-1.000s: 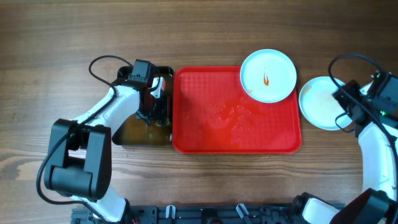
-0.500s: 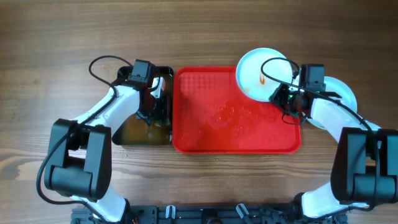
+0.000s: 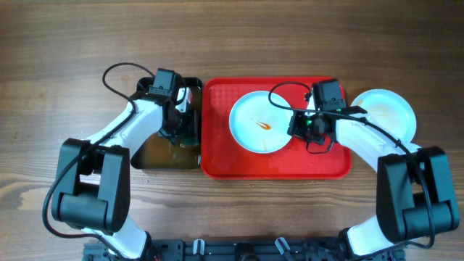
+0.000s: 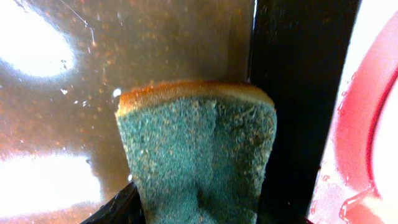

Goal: Clean dirty plates on tray and stack at the side
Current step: 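Scrub the last plate with the sponge, then dip the sponge in the black tray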

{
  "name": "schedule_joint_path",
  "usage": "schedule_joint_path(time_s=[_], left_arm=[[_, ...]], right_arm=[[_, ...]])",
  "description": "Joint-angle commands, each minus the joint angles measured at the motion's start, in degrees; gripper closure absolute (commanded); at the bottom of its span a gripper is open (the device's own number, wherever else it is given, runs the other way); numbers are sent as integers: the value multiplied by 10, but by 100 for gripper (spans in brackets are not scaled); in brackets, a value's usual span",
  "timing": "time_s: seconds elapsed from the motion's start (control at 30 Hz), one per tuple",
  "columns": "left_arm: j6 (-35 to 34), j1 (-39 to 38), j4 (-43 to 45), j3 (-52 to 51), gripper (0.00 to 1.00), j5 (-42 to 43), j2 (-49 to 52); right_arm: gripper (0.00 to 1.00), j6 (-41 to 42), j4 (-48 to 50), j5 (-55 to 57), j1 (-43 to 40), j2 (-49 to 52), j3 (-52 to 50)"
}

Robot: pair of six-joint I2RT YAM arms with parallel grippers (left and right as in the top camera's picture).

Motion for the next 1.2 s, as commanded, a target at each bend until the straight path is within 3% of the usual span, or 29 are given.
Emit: schedule_joint_path(time_s=[0.0,0.13,0.2,0.37,0.57,0.83,0.9,0.97,1.17], left_arm=[[3,-3,11,-3,58,7,14],[3,-3,17,-14,71,8,30],[3,-3,19,-27,96,8,35],[3,3,16,-18,96,7,20],[3,7,9,-2,96,7,-96],[3,7,41,-2,96,8,-125],[2,1,53,-2,96,53,-125],[-43,-19,87,-2,96,112,-122],[-209,-114,216,-2,96,131,-44]], right_arm=[[96,-19,-7,9,16,8,-6],[96,-25,-8,9,16,8,-6],[96,-25,-7,9,16,8,-6],[96,-26,-8,9,16,8,-6],[96,-40,-7,7,16,8,-6],[96,-52,-7,7,16,8,-6],[96,-53,-7,7,16,8,-6],[96,-53,-5,7,16,8,-6],[96,-55,-3,7,16,8,-6]])
